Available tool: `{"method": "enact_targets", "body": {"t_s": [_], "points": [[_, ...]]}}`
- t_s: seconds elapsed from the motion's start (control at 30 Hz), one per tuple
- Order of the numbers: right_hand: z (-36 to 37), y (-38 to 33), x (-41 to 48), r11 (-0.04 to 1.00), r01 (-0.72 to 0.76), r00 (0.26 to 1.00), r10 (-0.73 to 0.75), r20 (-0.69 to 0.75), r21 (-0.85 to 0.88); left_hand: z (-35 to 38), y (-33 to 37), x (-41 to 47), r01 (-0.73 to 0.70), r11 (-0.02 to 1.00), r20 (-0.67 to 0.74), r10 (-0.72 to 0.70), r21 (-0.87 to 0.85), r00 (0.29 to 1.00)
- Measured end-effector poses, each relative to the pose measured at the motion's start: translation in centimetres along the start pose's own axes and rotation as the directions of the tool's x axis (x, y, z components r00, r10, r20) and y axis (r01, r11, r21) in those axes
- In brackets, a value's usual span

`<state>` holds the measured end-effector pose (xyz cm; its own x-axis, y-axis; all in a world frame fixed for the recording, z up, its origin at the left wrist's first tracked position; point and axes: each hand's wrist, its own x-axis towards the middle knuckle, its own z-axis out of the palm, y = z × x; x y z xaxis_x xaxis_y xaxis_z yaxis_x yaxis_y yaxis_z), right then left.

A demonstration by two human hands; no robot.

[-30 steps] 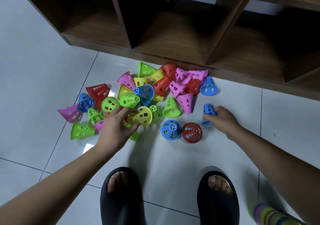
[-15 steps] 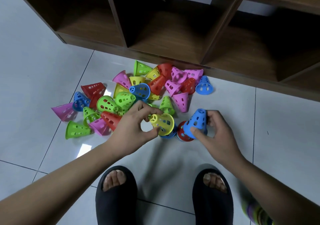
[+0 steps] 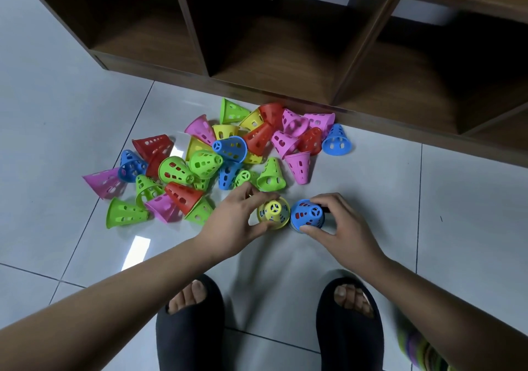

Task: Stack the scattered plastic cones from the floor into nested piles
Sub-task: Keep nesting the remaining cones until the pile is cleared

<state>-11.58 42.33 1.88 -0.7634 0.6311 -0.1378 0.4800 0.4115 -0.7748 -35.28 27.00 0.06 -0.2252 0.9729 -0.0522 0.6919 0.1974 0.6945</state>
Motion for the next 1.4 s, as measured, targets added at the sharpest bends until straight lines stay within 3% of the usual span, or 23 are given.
{"method": "enact_targets", "body": {"t_s": [0.2,0.3,0.43,0.63,0.93,1.2,1.4], "points": [[-2.7,1.2,3.3,1.0,0.007,0.988,-0.006,-0.156,0.005,-1.5,-3.3,-2.2,0.05,0.996,-0.02,-0.049,0.074,0.999],[-3.3,3.5,6.5,0.994,-0.03,0.977,0.007,-0.211,-0.109,-2.6,-5.4,-3.6,0.04,0.975,-0.006,-0.04,0.22,0.999],[-4.1,5.3,10.4,0.956,-0.041,0.957,-0.047,-0.288,-0.291,-4.0,-6.8,-4.9,0.058,0.958,0.014,-0.065,0.279,0.998],[-4.4,5.6,14.0,0.861,-0.178,0.983,0.134,-0.124,-0.477,-4.5,-7.6,-5.5,0.03,0.925,0.119,-0.081,0.38,0.989],[-3.3,6.9,11.1,0.875,-0.271,0.962,0.236,-0.134,-0.401,-3.2,-8.7,-5.1,-0.099,0.815,0.153,0.013,0.571,0.988],[-1.8,7.5,7.2,0.791,-0.419,0.898,0.433,-0.076,-0.446,-3.0,-8.3,-4.3,-0.068,0.837,0.093,0.02,0.544,0.995],[-2.2,5.0,5.6,0.877,-0.386,0.922,0.371,-0.107,-0.286,-3.9,-5.6,-3.5,0.065,0.947,-0.021,-0.062,0.315,0.998]]}}
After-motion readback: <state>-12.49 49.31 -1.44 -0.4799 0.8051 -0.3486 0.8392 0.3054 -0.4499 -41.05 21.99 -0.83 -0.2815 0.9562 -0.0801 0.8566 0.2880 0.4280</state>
